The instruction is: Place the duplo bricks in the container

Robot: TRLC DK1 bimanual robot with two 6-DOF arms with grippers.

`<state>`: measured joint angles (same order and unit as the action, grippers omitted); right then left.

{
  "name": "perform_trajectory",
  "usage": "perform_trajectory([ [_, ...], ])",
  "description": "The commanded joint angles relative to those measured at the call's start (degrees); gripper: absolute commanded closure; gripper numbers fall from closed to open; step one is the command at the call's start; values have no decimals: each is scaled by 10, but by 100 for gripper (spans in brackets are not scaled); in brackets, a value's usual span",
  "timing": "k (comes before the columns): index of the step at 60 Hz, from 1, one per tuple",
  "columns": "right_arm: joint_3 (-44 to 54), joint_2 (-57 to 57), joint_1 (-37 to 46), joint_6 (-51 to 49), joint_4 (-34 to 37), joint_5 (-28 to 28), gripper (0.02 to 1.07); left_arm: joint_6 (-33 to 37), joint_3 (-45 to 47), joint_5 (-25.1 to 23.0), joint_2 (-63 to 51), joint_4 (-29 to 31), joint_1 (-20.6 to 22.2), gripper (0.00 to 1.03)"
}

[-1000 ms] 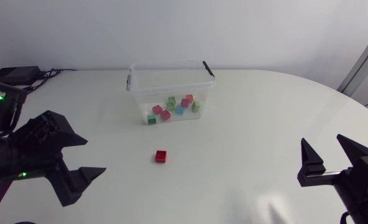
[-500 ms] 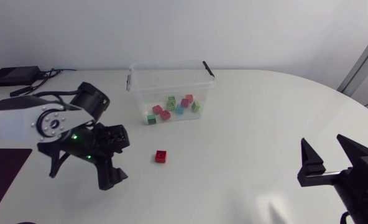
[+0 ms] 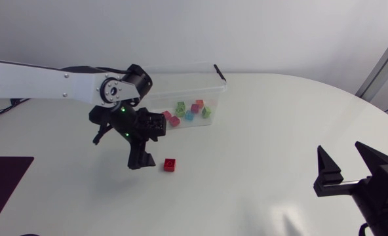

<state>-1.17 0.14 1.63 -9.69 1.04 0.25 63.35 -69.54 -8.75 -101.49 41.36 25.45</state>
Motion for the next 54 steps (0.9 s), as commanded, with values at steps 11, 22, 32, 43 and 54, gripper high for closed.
perform_trajectory([
  [11,12,-5,4,-10,-8,5,7,33,-71,-5,-83,15,42,4],
  [22,12,-4,4,-10,-8,5,7,20,-69,-5,-109,16,52,4],
  [32,12,-5,4,-10,-8,5,7,9,-68,-6,-130,24,50,4],
  [43,12,-4,5,-10,-8,5,7,-3,-73,-6,-163,21,51,4],
  [54,12,-4,4,-10,-8,5,7,-24,-93,-5,-196,18,54,11],
])
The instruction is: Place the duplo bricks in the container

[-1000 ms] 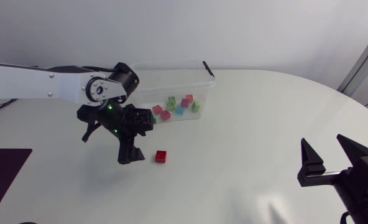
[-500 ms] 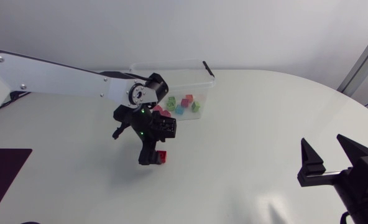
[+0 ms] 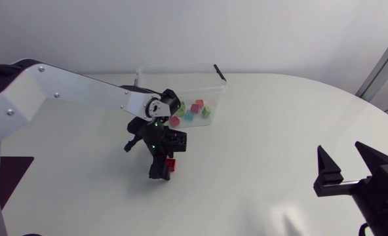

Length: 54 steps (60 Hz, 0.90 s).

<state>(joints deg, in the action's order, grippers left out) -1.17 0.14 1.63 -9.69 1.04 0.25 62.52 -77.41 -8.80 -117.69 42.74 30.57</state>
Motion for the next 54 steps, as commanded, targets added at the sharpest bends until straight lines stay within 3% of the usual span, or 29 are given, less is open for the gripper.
perform_trajectory([
  [1,12,-5,5,-10,-8,5,7,-19,-16,-4,-36,4,3,13],
  [5,12,-4,4,-10,-8,5,7,-33,-26,-3,-44,5,6,32],
  [7,12,-4,4,-10,-8,5,7,-48,-37,-1,-50,5,6,48],
  [8,12,-4,4,-10,-8,5,7,-55,-45,0,-54,6,5,62],
  [9,12,-4,4,-10,-8,5,7,-60,-49,0,-54,6,4,65],
  [21,12,-5,4,-10,-8,5,7,-72,-68,0,-71,47,1,75],
  [32,12,-5,4,-9,-8,5,7,-96,-64,-5,-49,38,-3,77],
  [47,12,-4,4,-9,-8,5,7,-235,-52,-9,66,-27,21,77],
  [54,12,-4,4,-10,-8,5,7,-308,-69,17,102,-32,25,76],
])
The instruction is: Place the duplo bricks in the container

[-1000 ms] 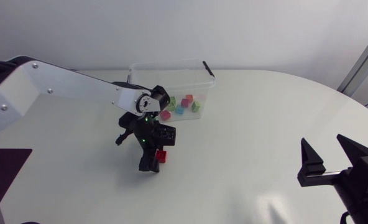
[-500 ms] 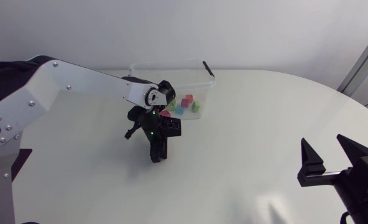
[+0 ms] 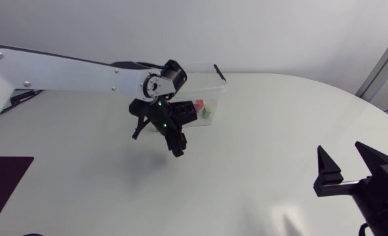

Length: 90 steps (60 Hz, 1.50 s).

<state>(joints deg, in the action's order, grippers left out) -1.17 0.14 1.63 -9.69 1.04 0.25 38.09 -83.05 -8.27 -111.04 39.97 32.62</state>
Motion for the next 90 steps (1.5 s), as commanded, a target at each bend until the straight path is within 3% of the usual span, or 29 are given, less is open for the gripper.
perform_trajectory([
  [1,12,-5,5,-10,-8,5,7,-70,-13,15,42,-6,5,76],
  [16,12,-4,4,-10,-8,5,7,-176,-58,84,121,-26,-3,76],
  [26,12,-5,4,-9,-8,5,7,-240,-111,97,135,-97,-44,75],
  [33,12,-5,4,-10,-8,5,7,-273,-162,128,96,-129,-66,75],
  [43,12,-5,4,-10,-8,5,7,-325,-224,136,12,-148,-120,75],
  [62,12,-5,4,-9,-8,5,7,-347,-229,136,-65,-161,-128,72],
  [64,12,-4,4,-10,-8,5,7,-346,-226,136,-59,-161,-126,64],
  [69,12,-5,4,-10,-8,5,7,-338,-227,136,-46,-161,-120,17],
  [70,12,-5,4,-10,-8,5,7,-336,-229,136,-44,-161,-120,12],
  [90,12,-4,4,-10,-8,5,7,-334,-278,154,-17,-116,-122,7],
])
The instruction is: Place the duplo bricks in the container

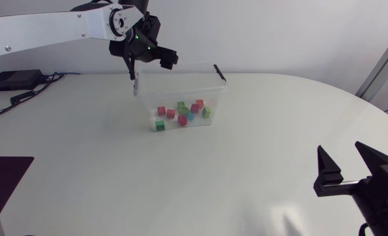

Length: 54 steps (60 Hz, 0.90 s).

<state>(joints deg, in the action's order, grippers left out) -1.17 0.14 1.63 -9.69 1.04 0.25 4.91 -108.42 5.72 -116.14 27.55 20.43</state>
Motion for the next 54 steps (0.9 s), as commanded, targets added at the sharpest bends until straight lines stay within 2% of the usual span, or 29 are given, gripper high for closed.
perform_trajectory([
  [1,12,-5,5,-10,-8,5,7,0,-24,22,40,8,-2,7],
  [7,12,-4,4,-9,-8,5,7,21,-18,65,80,9,-14,6],
  [21,12,-4,4,-10,-8,5,7,29,37,112,183,0,-55,6],
  [26,12,-5,4,-9,-8,5,7,30,87,124,227,-34,-64,6],
  [31,12,-5,5,-10,-8,5,7,54,161,145,289,-98,-63,6],
  [34,12,-5,4,-9,-8,5,7,63,188,146,315,-116,-62,6],
  [54,12,-5,5,-9,-8,5,7,57,333,141,467,-116,-50,5],
])
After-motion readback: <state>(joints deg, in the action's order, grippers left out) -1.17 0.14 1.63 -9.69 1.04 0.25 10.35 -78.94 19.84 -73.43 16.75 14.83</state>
